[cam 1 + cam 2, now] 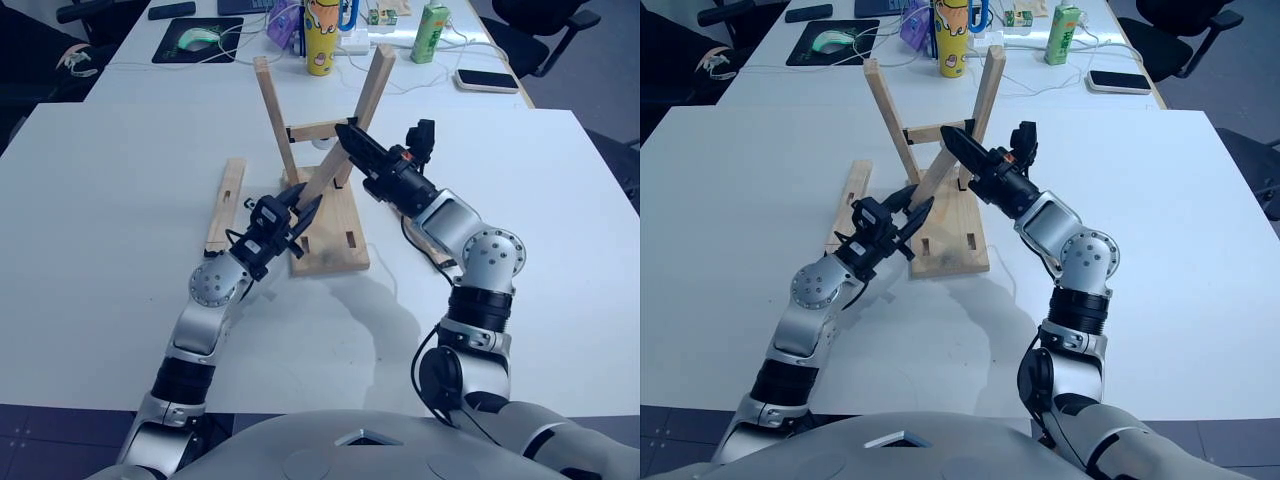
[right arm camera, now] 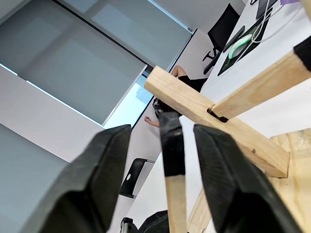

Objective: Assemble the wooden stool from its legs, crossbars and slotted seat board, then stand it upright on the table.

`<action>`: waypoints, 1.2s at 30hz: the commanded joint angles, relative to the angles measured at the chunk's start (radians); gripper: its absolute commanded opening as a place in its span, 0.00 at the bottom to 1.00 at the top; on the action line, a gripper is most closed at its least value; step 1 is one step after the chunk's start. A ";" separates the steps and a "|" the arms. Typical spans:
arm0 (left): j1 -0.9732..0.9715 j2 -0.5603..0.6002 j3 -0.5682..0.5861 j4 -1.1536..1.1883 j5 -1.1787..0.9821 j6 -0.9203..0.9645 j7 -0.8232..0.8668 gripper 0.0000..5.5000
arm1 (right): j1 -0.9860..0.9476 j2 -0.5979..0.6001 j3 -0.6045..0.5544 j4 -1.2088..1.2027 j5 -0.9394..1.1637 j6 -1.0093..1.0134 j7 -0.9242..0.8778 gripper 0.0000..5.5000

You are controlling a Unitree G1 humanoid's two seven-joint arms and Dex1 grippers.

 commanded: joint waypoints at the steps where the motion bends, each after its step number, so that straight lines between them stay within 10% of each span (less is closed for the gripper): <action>1: 0.015 0.001 -0.006 -0.024 0.021 0.016 0.015 0.24 | -0.005 -0.018 0.036 0.005 -0.034 -0.021 -0.007 0.30; 8: 0.012 0.003 -0.005 -0.009 0.023 0.016 0.016 0.24 | -0.010 -0.025 0.045 0.019 -0.055 -0.061 -0.009 0.08; 13: 0.000 0.007 -0.011 0.017 0.051 0.014 0.025 0.24 | -0.003 -0.029 0.054 0.021 -0.063 -0.071 -0.008 0.08; 25: 0.019 -0.006 0.050 0.016 -0.074 0.027 -0.011 0.64 | 0.044 -0.285 0.040 0.082 -0.284 -0.227 0.118 0.07; 36: 0.015 -0.006 0.044 0.034 -0.054 0.026 -0.006 0.64 | 0.039 -0.347 -0.001 0.395 -0.459 -0.616 0.284 0.07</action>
